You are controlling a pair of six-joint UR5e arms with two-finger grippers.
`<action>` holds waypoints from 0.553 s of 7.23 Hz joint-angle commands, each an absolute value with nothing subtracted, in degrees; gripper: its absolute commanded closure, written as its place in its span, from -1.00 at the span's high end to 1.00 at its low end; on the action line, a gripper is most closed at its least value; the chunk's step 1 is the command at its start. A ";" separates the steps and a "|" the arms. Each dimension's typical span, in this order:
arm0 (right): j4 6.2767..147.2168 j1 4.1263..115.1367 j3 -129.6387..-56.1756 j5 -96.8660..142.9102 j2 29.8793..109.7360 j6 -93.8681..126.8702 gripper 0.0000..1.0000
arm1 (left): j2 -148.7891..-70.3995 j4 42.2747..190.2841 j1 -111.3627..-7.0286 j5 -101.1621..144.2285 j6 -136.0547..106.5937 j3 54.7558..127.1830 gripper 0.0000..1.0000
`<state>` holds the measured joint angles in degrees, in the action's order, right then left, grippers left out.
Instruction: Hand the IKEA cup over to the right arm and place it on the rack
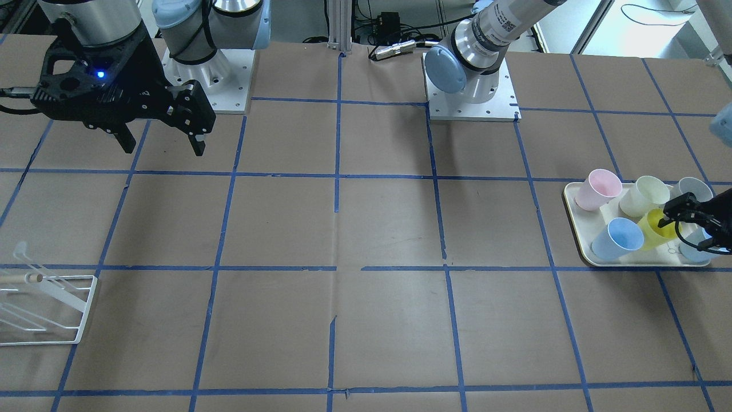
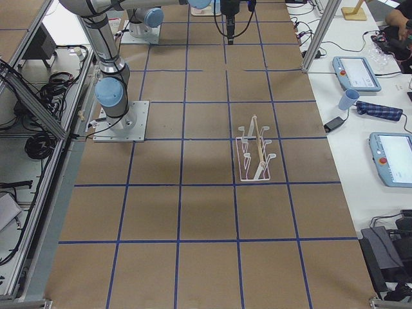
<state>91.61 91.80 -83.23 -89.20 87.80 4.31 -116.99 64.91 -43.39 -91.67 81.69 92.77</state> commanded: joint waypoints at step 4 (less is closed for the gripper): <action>91.67 91.93 -83.23 -89.21 87.80 4.31 1.00 | -117.33 63.46 -43.51 -93.25 81.74 93.87 -0.04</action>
